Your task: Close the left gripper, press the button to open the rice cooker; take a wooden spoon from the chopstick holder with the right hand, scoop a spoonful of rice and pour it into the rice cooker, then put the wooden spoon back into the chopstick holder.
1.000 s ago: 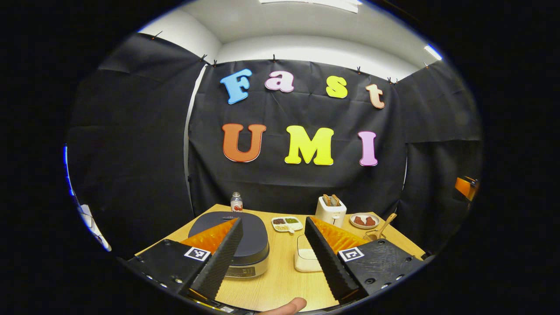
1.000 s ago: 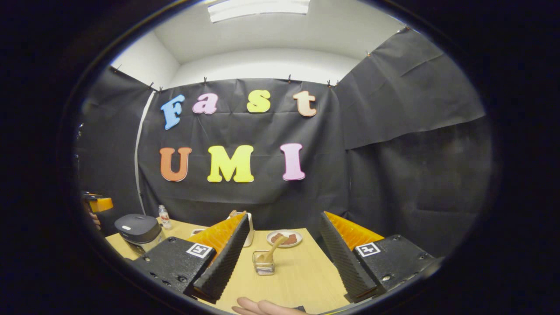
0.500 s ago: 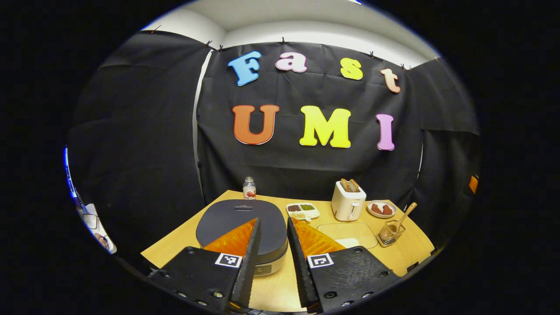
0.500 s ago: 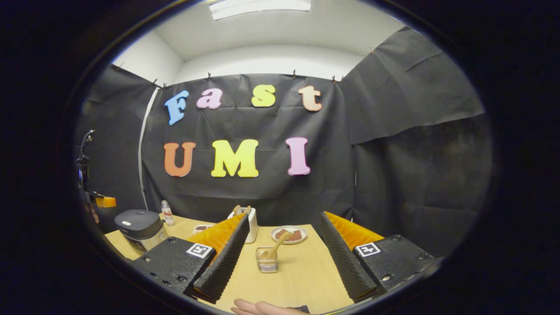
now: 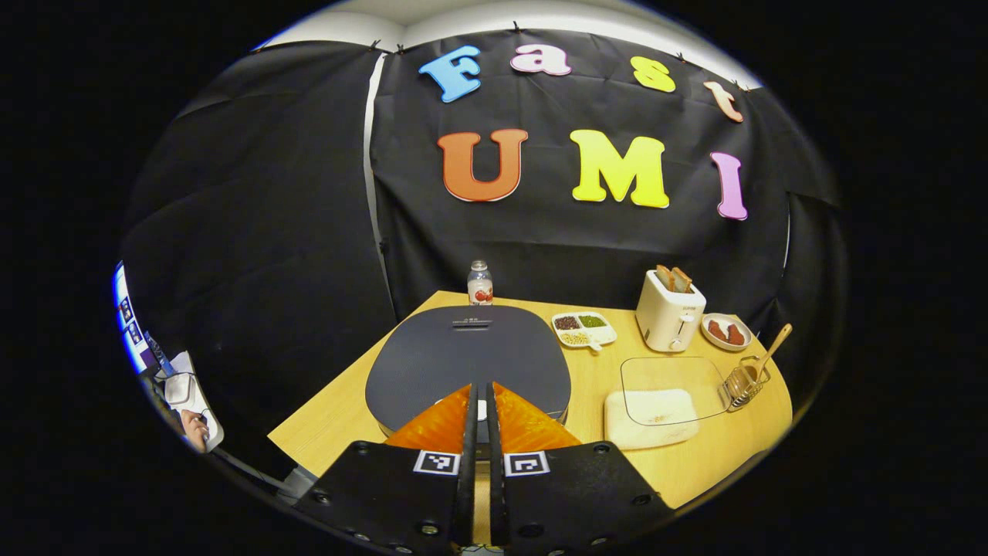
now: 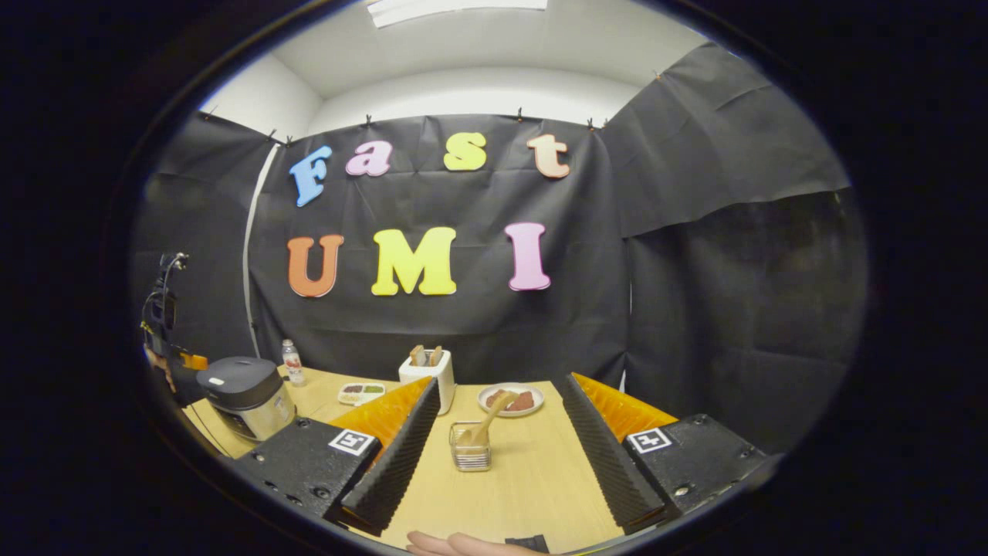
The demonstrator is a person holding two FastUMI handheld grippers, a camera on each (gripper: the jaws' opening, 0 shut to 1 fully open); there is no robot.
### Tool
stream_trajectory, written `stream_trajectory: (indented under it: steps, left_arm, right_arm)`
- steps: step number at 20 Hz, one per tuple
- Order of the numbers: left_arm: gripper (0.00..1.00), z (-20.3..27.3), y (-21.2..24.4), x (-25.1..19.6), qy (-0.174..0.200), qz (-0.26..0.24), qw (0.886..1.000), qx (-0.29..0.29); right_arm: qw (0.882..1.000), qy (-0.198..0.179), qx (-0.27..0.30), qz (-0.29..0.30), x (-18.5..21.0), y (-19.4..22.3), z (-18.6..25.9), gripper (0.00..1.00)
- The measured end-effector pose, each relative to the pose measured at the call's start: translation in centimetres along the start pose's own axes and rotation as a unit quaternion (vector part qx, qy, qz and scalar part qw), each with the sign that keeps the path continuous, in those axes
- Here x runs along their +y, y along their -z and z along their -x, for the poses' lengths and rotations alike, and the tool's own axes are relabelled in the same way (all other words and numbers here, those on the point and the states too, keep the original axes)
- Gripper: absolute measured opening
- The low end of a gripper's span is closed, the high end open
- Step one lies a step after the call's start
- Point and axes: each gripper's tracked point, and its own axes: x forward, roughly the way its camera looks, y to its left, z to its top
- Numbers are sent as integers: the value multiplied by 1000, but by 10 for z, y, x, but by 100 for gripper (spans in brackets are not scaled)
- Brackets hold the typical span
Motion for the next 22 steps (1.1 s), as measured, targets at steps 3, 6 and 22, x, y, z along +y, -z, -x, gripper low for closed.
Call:
stream_trajectory:
  steps: [3, 6, 22]
  left_arm:
    - [0, -12, 12, 9, -11, 7, 1000, 24]
    - [0, -27, 19, 17, -19, 11, 999, 45]
    - [0, -35, 33, 17, -26, 13, 997, 75]
  right_arm:
    - [1000, 3, 9, -3, -4, 8, -6, 100]
    - [1000, 3, 16, -3, -6, 16, -10, 100]
    - [1000, -13, 21, 3, 4, 19, -9, 100]
